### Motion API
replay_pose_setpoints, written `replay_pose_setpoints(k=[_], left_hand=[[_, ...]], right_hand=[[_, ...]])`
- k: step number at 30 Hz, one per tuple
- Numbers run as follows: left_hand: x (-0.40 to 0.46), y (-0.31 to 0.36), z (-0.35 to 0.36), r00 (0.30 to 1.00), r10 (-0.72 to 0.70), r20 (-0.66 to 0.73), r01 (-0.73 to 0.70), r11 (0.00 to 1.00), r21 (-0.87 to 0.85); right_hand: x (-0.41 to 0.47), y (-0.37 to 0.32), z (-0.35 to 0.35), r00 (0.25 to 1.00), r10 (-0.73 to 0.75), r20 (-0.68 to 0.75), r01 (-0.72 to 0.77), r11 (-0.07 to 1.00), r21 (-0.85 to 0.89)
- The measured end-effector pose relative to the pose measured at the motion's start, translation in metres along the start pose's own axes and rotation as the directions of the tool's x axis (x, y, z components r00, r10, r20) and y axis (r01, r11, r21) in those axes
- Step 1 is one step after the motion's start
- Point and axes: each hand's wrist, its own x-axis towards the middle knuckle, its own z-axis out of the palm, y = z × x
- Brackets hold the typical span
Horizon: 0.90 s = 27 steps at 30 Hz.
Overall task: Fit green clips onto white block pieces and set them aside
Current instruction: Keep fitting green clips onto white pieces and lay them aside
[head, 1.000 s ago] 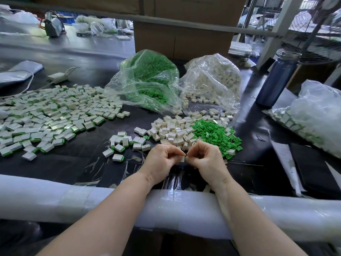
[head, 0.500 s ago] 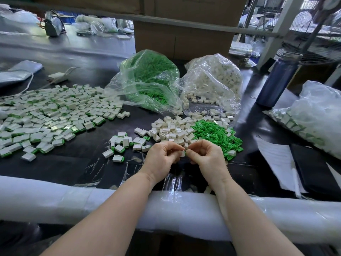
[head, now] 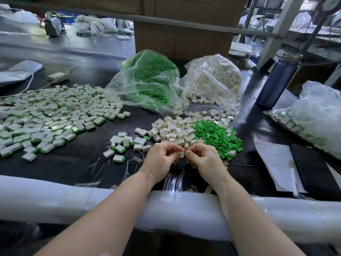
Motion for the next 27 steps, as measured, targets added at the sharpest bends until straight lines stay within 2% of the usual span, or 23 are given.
replay_pose_setpoints(k=[7,19,27], left_hand=[[-0.0007,-0.0009,-0.0006,1.0,0.015,0.018,-0.016,0.999,0.051],[-0.0004,0.0005,-0.0006,1.0,0.014,0.005,-0.014,1.0,0.025],[-0.0015,0.0011,-0.001,1.0,0.012,0.022,-0.012,1.0,0.027]], right_hand=[[-0.0013,-0.0008,-0.0011,1.0,0.001,0.021,0.0,1.0,-0.028],[-0.0017,-0.0006,0.0001,1.0,0.003,-0.009,-0.003,0.999,0.039],[-0.0019,0.0006,0.0002,1.0,0.005,0.005,-0.005,1.0,0.02]])
